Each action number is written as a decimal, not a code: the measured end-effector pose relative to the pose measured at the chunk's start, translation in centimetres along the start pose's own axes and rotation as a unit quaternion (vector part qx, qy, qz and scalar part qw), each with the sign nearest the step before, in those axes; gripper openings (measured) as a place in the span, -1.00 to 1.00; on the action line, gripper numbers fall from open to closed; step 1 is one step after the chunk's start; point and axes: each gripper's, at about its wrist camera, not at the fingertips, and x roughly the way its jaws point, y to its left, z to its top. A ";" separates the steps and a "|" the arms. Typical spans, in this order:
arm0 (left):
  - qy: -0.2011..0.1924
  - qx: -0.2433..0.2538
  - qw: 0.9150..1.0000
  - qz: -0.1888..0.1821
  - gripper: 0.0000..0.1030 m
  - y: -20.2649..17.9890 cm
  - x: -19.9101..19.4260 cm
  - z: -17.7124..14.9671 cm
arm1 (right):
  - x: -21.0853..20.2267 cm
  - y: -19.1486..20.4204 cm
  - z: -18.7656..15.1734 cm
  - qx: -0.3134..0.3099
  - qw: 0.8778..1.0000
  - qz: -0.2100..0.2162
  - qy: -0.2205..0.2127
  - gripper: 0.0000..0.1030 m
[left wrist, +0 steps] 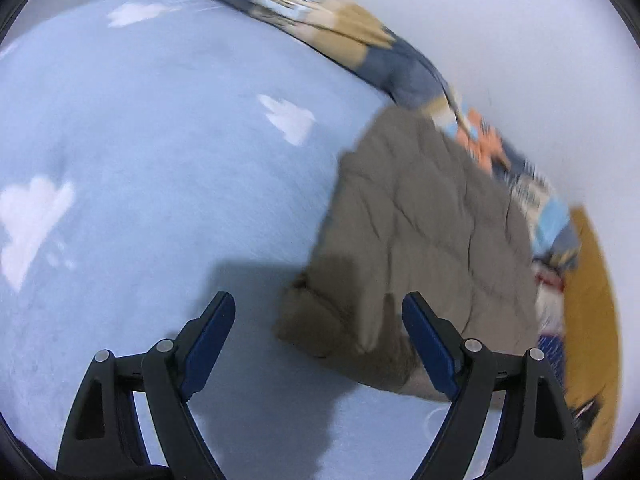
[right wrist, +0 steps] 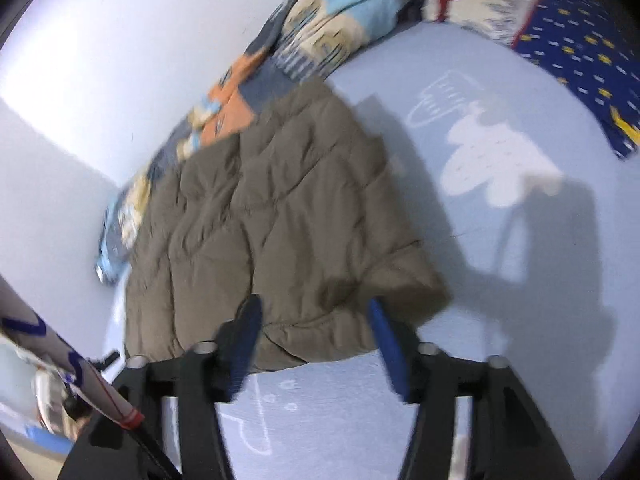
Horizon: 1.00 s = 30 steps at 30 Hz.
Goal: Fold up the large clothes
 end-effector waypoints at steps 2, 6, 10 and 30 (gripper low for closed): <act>0.001 -0.041 0.999 -0.010 0.66 1.7 -0.3 0.1 | -1.2 -1.8 -0.4 0.048 0.999 0.008 -0.008 0.44; 0.019 -0.073 0.997 -0.023 0.66 2.3 0.4 -0.2 | -1.7 -4.8 -1.4 0.124 0.992 0.027 -0.001 0.44; 0.026 -0.059 0.997 -0.037 0.66 1.4 0.9 -0.9 | -1.8 -7.0 -1.9 0.172 0.984 0.032 -0.006 0.44; -0.009 0.016 0.999 0.030 0.66 -1.6 2.6 -1.9 | 2.0 -7.3 -1.6 0.219 0.974 0.062 0.004 0.45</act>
